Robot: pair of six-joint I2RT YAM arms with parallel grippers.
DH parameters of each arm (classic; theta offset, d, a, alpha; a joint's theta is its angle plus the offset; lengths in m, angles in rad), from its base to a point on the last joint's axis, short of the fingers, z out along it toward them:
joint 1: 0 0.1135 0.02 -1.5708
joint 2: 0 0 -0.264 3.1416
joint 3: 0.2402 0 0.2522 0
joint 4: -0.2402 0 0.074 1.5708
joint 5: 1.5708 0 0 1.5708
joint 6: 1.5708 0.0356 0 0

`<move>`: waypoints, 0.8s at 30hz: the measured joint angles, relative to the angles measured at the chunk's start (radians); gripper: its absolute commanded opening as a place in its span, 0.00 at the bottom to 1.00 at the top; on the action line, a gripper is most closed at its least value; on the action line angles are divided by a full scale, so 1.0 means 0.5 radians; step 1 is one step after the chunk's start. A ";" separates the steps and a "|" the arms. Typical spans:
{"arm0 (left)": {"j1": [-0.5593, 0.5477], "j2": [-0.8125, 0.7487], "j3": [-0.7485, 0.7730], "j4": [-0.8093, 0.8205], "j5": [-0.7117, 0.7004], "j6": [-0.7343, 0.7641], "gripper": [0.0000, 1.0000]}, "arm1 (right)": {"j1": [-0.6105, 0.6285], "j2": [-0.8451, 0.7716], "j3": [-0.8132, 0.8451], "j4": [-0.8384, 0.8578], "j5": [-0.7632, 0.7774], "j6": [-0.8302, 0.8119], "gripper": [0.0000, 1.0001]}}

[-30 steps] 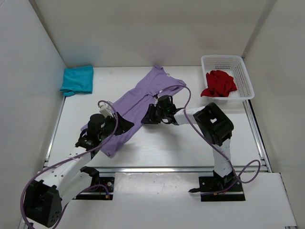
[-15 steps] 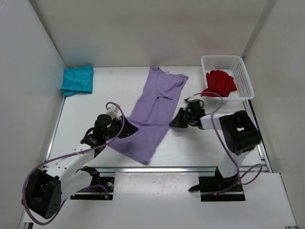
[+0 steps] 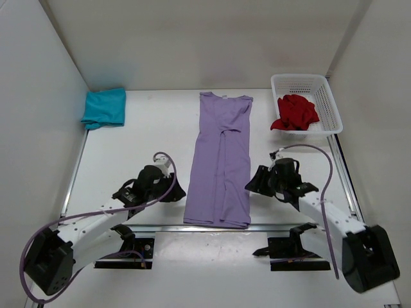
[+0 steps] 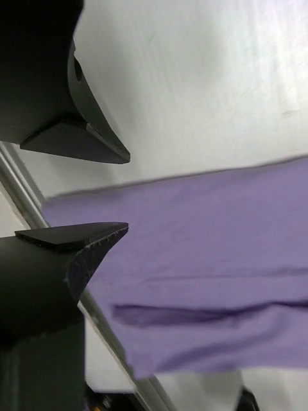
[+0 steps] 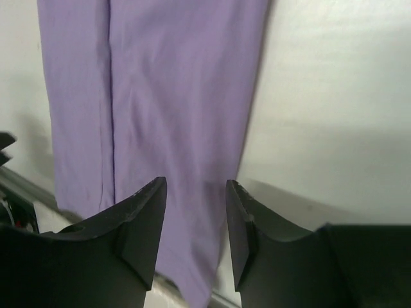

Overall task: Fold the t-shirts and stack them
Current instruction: Rotate the tshirt 90 degrees, then grab the bottom of the folded rectangular tshirt with both arms

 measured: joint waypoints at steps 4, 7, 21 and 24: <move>-0.203 0.175 0.000 -0.128 -0.041 0.027 0.53 | 0.166 -0.337 -0.062 -0.289 0.101 0.045 0.38; -0.235 0.199 -0.041 -0.210 -0.045 0.028 0.58 | 0.297 -0.508 -0.146 -0.446 0.141 0.131 0.38; -0.362 0.278 -0.076 -0.050 0.189 0.001 0.46 | 0.645 -0.768 -0.354 -0.715 0.101 0.472 0.10; -0.397 0.326 -0.090 0.017 0.269 -0.014 0.30 | 0.655 -0.769 -0.359 -0.703 0.090 0.497 0.00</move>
